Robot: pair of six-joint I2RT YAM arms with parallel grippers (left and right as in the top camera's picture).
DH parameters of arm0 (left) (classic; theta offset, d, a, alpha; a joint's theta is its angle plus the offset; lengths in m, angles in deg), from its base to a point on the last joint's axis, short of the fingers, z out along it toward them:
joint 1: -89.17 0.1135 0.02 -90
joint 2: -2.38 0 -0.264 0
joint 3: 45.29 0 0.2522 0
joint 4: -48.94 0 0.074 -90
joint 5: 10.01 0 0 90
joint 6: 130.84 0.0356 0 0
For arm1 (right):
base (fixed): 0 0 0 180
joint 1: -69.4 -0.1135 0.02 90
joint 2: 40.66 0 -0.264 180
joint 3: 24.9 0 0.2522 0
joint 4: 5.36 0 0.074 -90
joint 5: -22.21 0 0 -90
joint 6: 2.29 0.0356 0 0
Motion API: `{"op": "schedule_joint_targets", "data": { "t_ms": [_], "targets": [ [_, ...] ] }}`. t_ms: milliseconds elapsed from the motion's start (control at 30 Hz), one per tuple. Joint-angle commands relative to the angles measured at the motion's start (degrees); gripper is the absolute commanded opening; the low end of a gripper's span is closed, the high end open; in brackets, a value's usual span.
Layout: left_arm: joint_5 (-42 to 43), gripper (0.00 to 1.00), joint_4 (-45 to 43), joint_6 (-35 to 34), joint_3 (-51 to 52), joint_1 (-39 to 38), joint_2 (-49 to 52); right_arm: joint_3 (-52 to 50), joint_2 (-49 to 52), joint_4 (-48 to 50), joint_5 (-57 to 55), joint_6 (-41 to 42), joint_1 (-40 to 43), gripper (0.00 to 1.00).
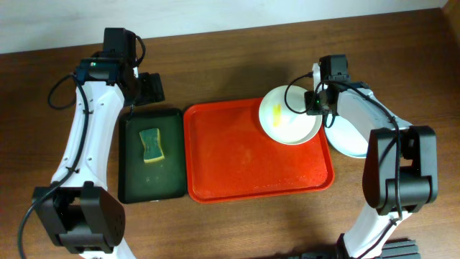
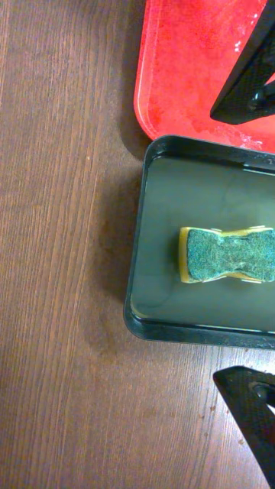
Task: Clean dirty plates on tray and stack at the side
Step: 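Grip the rim of the yellow-smeared white plate with the right gripper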
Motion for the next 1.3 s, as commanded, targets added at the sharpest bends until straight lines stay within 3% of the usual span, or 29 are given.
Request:
{"op": "schedule_joint_targets", "data": {
  "t_ms": [0,300,400,533,800,1067,1100,1133,1200,1233,1267],
  "targets": [
    [0.0,0.99,-0.1,-0.3,-0.2,0.3,-0.8,-0.6,0.5,-0.6,-0.7,0.2,0.1,0.25],
    [0.0,0.99,-0.1,-0.3,-0.2,0.3,-0.8,-0.6,1.2,-0.6,-0.7,0.2,0.1,0.23],
    [0.0,0.99,-0.1,-0.3,-0.2,0.3,-0.8,-0.6,1.5,-0.5,-0.7,0.2,0.1,0.04],
    [0.0,0.99,-0.1,-0.3,-0.2,0.3,-0.8,-0.6,1.4,-1.8,0.8,0.5,0.0,0.04],
    [0.0,0.99,-0.1,-0.3,-0.2,0.3,-0.8,-0.5,-3.0,-5.3,16.7,2.4,0.0,0.04],
    [0.0,0.99,-0.1,-0.3,-0.2,0.3,-0.8,-0.5,-7.6,-10.4,16.8,4.0,-2.6,0.04],
    [0.0,0.99,-0.1,-0.3,-0.2,0.3,-0.8,-0.1,-8.4,-10.5,16.3,6.5,-2.6,0.09],
    [0.0,0.99,-0.1,-0.3,-0.2,0.3,-0.8,0.2,-9.1,-10.5,16.3,8.2,-2.5,0.3],
    [0.0,0.99,-0.1,-0.3,-0.2,0.3,-0.8,0.9,-9.8,-10.4,16.3,8.4,-2.5,0.53],
    [0.0,0.99,-0.1,-0.3,-0.2,0.3,-0.8,0.9,-9.8,-10.4,16.3,8.4,-2.5,0.72],
    [0.0,0.99,-0.1,-0.3,-0.2,0.3,-0.8,0.9,-9.7,-10.5,16.3,8.4,-2.5,0.83]
  ]
}}
